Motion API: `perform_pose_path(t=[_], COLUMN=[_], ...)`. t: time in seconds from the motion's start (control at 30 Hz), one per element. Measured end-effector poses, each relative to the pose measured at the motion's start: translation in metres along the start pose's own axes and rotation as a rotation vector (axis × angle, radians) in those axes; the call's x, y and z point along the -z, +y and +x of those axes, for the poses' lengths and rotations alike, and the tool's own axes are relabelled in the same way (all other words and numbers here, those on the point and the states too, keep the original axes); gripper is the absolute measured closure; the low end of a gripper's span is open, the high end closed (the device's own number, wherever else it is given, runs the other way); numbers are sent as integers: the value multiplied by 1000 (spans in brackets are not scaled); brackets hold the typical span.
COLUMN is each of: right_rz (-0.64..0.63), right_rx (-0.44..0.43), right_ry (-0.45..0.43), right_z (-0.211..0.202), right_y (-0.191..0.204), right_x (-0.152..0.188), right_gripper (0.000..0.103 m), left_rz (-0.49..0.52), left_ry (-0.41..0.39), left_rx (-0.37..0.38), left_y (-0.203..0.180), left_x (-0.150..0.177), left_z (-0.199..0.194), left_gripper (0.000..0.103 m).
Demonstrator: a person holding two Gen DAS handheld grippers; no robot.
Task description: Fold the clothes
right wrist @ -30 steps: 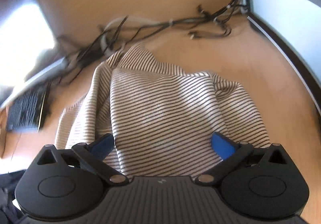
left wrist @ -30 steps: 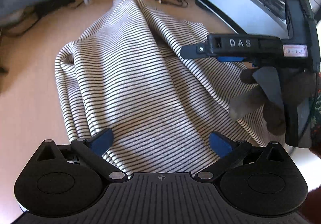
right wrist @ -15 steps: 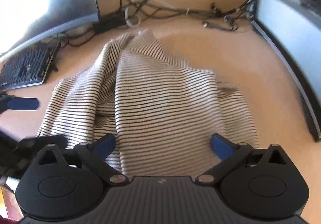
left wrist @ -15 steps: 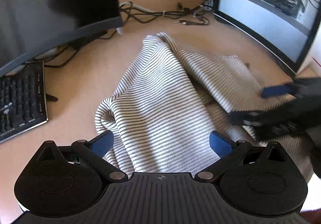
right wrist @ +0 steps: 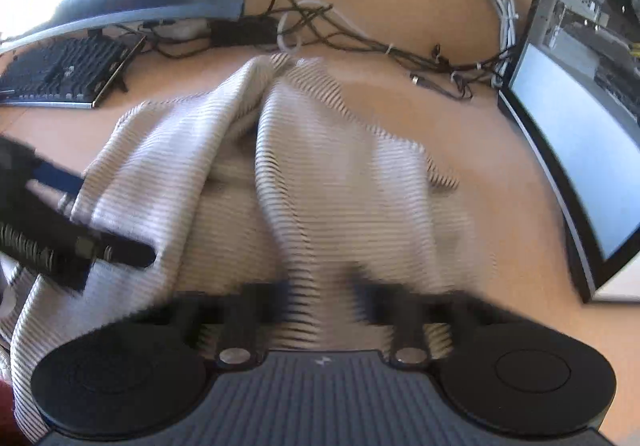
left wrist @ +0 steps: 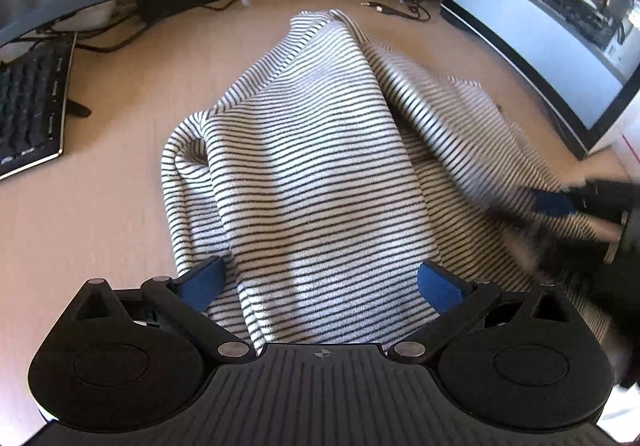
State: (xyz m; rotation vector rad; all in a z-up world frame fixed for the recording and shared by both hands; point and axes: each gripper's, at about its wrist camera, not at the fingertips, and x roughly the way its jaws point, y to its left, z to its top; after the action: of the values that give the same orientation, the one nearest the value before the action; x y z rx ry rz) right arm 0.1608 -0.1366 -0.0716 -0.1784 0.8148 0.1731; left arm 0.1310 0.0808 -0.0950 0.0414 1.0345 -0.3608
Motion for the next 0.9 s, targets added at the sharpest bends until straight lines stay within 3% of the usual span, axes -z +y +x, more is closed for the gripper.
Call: perform_pose_path(t=[0.07,0.2,0.27,0.33,0.37,0.43,0.53,0.57,0.63,0.7,0.77,0.83,0.9], right_rz=[-27,-8,-10,-16,-14,29,68,77,78,79,79,80,80], right_rx=[62,303,408,443,447,358,239,207,176,146,115,85,54], right_ry=[-92,-228,-236,-215,-209,-226,-244,-246,-228,-209,-190,-171,-152], right_z=[-16,-35,-30,-19,-15,-9,-5,-3,2,7,12,18,23], right_y=[-22,-91,-113,-117,-118,-118,-108,-103,-99,-94,-90,-85,-81], right_x=[-21,-65,-76,-77,-78,-74,-62,-58,-49,-40,-30,-21,-12], right_gripper=[99,99,98,97,95,91,83,78,71,71,71,70,68], left_rz=[44,51,51,74,100,142,199,233,283,319,346,344,292], left_ry=[13,6,-66,-160,-201,-233,-210,-192,-164,-152,-182,-261,-332], left_rx=[1,9,-13,-56,-88,-121,-154,-179,-181,-173,-194,-291,-426], left_y=[-2,1,2,0,-4,-13,-26,-29,-30,-29,-28,-16,9], left_x=[0,-4,-12,-23,-31,-50,-73,-78,-82,-85,-88,-95,-109], left_z=[0,-6,-18,-31,-34,-30,0,13,27,33,27,12,-3], left_gripper=[0,0,0,0,0,0,0,4,29,61,85,87,97])
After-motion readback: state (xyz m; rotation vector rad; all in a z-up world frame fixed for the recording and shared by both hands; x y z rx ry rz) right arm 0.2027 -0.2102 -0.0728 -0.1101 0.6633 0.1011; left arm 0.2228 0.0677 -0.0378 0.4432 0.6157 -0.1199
